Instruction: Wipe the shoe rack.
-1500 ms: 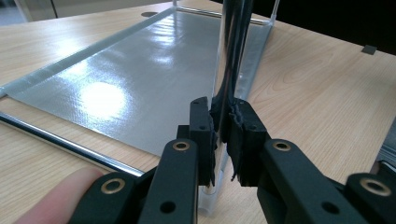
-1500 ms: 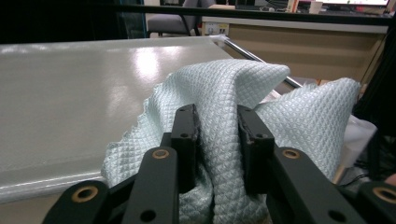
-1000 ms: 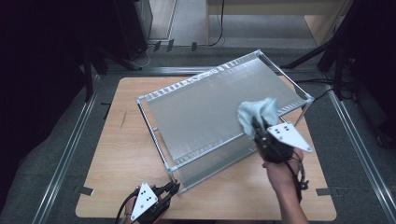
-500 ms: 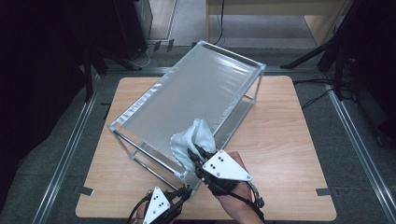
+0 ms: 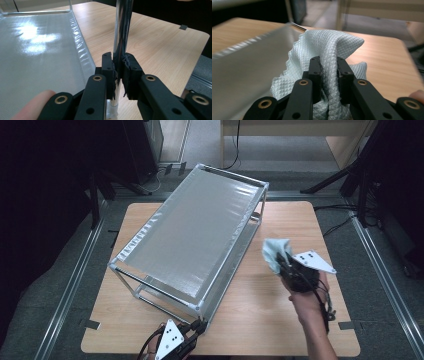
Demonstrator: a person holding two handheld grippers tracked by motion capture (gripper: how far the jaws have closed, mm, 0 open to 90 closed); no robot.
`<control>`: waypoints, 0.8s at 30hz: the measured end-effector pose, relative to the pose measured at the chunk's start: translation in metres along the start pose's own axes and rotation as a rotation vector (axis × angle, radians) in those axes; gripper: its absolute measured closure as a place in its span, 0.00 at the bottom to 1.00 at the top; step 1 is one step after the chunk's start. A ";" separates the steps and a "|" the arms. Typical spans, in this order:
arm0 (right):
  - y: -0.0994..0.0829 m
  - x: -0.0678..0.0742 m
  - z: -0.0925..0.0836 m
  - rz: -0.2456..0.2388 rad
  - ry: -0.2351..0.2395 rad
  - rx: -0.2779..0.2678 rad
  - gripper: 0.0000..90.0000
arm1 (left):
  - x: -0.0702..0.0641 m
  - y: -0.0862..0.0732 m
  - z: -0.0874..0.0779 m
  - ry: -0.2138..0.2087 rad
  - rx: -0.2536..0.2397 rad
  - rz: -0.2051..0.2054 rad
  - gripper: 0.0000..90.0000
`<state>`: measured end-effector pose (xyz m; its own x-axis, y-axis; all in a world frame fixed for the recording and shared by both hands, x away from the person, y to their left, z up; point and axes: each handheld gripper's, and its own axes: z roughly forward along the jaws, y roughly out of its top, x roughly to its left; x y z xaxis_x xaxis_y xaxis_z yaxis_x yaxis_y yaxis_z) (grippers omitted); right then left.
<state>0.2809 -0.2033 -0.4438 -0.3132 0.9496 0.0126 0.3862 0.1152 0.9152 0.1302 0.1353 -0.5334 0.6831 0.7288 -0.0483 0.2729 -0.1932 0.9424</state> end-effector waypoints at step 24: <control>-0.066 0.060 -0.026 -0.039 0.178 0.071 0.06 | 0.052 -0.004 -0.028 0.028 -0.037 -0.082 0.40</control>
<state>0.2145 -0.1612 -0.4930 -0.4752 0.8782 0.0545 0.4290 0.1772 0.8858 0.1457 0.1923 -0.5304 0.6404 0.7590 -0.1174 0.3016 -0.1079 0.9473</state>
